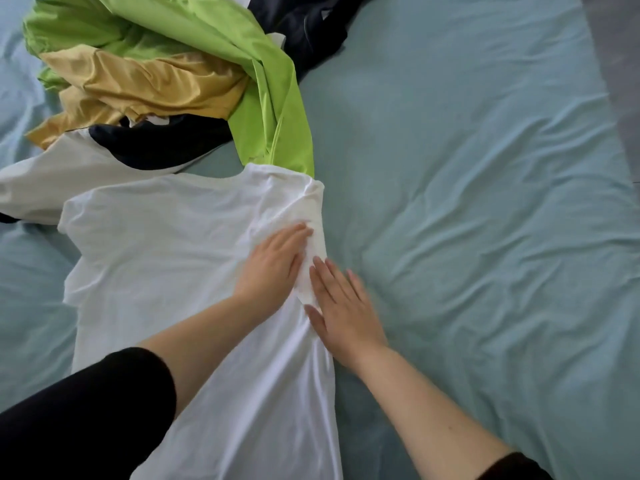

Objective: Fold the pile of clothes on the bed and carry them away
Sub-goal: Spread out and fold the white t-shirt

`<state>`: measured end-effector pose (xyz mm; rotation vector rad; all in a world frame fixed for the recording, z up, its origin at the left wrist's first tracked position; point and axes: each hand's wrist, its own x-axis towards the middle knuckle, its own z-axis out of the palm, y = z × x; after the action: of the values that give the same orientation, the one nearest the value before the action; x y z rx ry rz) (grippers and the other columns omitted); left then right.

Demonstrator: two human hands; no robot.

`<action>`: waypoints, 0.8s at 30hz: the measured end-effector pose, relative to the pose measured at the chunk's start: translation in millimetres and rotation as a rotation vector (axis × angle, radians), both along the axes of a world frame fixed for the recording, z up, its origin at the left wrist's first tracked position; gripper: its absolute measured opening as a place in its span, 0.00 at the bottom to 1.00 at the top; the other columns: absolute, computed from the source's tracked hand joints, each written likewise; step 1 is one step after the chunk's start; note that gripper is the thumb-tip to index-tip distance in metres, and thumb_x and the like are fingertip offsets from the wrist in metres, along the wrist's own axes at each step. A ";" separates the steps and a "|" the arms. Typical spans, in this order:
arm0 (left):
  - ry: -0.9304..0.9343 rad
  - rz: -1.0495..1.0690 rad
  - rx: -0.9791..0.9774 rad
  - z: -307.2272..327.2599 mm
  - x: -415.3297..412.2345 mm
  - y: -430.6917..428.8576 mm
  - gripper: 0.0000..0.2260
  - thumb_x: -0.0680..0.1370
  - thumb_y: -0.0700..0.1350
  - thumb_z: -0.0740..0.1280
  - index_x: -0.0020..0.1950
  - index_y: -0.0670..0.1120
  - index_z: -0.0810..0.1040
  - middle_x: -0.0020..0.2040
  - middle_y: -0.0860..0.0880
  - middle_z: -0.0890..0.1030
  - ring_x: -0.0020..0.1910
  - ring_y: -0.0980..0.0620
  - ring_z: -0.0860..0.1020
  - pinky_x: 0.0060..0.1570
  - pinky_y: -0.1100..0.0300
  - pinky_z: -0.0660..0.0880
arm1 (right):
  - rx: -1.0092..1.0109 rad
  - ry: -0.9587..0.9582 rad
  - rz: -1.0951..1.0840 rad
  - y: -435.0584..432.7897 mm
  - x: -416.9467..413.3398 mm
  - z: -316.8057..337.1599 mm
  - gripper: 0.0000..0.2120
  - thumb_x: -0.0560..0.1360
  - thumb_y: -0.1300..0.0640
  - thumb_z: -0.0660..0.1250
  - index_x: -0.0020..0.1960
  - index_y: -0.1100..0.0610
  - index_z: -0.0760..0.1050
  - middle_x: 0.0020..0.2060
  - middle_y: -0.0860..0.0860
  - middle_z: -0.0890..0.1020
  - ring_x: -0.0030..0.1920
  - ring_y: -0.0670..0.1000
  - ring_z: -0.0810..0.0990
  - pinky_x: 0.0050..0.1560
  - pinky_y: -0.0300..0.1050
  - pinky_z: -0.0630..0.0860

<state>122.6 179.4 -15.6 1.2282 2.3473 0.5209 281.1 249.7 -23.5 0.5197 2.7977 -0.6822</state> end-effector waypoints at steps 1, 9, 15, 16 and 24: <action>-0.014 -0.054 -0.137 -10.9 3.3 -5.7 0.23 0.83 0.50 0.55 0.78 0.50 0.56 0.79 0.53 0.55 0.78 0.50 0.53 0.74 0.55 0.51 | -0.003 -0.114 0.081 1.3 4.4 -8.3 0.32 0.81 0.41 0.44 0.78 0.56 0.39 0.78 0.50 0.40 0.77 0.48 0.37 0.75 0.47 0.32; 0.133 -0.231 -0.468 -40.1 -0.6 -10.5 0.45 0.71 0.75 0.48 0.68 0.54 0.21 0.70 0.56 0.23 0.72 0.48 0.26 0.70 0.50 0.30 | 0.094 -0.242 0.238 4.2 41.1 -24.6 0.39 0.75 0.31 0.40 0.77 0.50 0.33 0.75 0.47 0.33 0.74 0.47 0.29 0.73 0.53 0.29; 0.018 -0.048 -0.321 2.0 -2.4 -45.7 0.36 0.79 0.60 0.59 0.79 0.53 0.41 0.80 0.52 0.44 0.79 0.50 0.48 0.75 0.54 0.47 | -0.011 -0.143 0.093 -7.4 7.9 18.3 0.22 0.81 0.47 0.51 0.74 0.50 0.62 0.75 0.48 0.61 0.75 0.47 0.56 0.75 0.47 0.45; -0.029 0.029 -0.290 7.7 -5.8 -55.9 0.33 0.79 0.58 0.59 0.79 0.52 0.47 0.80 0.52 0.50 0.78 0.51 0.53 0.74 0.55 0.51 | -0.015 -0.118 0.078 -12.9 -1.4 24.6 0.20 0.80 0.49 0.52 0.71 0.50 0.66 0.72 0.48 0.67 0.73 0.48 0.62 0.73 0.46 0.50; -0.315 0.437 -0.160 36.3 -67.9 -160.8 0.19 0.80 0.48 0.62 0.71 0.50 0.69 0.68 0.50 0.73 0.67 0.49 0.71 0.66 0.57 0.67 | -0.106 -0.209 0.061 -105.3 -97.9 50.9 0.15 0.80 0.47 0.54 0.56 0.52 0.76 0.53 0.49 0.80 0.55 0.53 0.76 0.55 0.48 0.67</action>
<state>54.7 18.6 20.7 0.5143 2.3245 0.6000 183.2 144.3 27.4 0.4550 2.5565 -0.7146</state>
